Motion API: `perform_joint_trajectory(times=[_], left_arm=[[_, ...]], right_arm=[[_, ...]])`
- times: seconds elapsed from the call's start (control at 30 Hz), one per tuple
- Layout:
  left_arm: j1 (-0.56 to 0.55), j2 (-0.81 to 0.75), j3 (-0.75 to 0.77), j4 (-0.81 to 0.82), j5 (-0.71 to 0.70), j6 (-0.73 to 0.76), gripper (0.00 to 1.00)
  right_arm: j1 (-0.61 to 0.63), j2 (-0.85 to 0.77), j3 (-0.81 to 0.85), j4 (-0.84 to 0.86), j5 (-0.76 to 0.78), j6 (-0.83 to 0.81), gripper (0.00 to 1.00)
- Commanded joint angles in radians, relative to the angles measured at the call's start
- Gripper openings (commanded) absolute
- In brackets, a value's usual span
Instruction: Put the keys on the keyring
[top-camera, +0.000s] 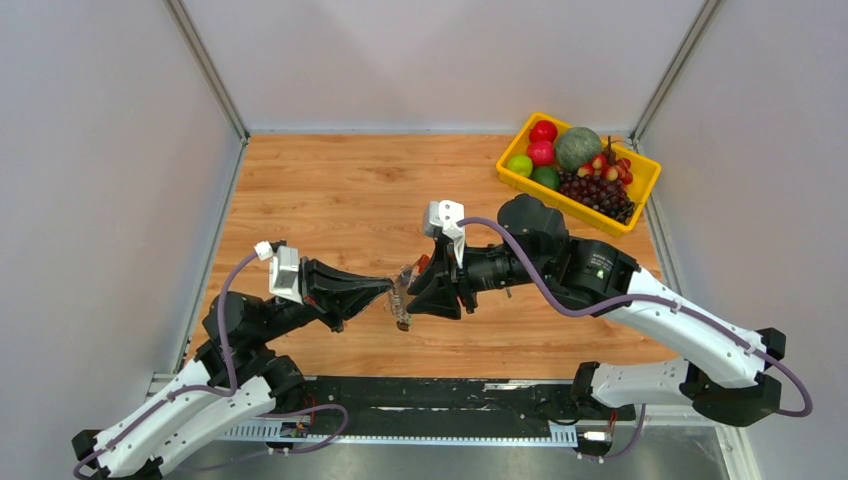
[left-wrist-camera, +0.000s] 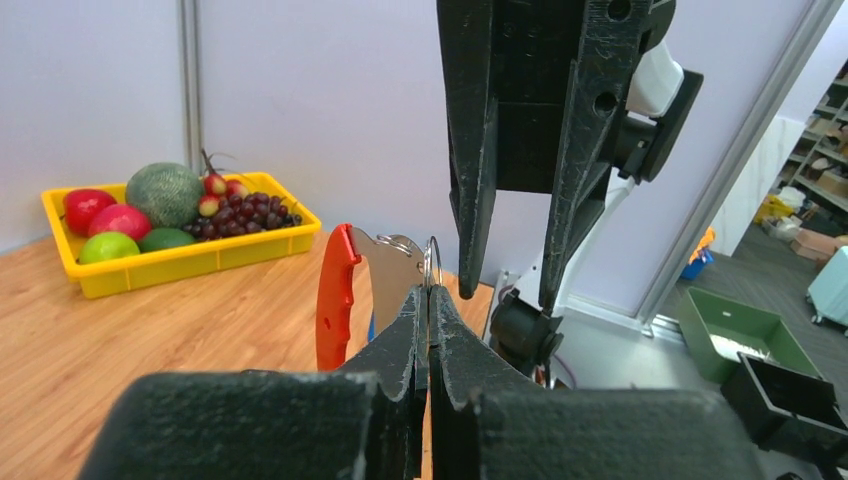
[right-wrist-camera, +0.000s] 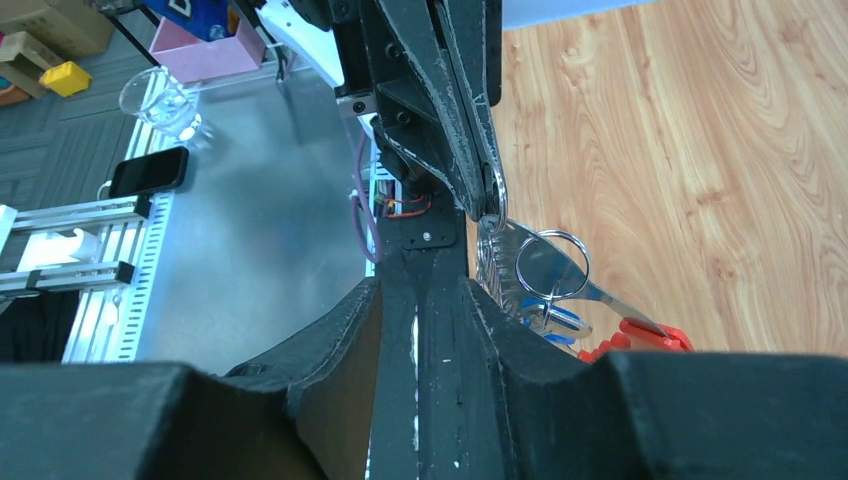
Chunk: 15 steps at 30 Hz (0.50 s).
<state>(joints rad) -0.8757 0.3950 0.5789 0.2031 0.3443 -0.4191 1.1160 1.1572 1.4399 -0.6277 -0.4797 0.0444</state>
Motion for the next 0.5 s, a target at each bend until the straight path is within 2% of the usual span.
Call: perform_joint_trajectory(times=[0.0,0.47], left_arm=[[-0.001,-0.028,-0.009,0.123,-0.008,-0.030,0.00],[-0.002,-0.051,-0.046,0.214,0.014,-0.053,0.00]], right_arm=[[0.004,0.006,0.008,0.126,-0.057,0.043,0.36],[0.004,0.040,0.018,0.242,-0.015,0.087,0.34]])
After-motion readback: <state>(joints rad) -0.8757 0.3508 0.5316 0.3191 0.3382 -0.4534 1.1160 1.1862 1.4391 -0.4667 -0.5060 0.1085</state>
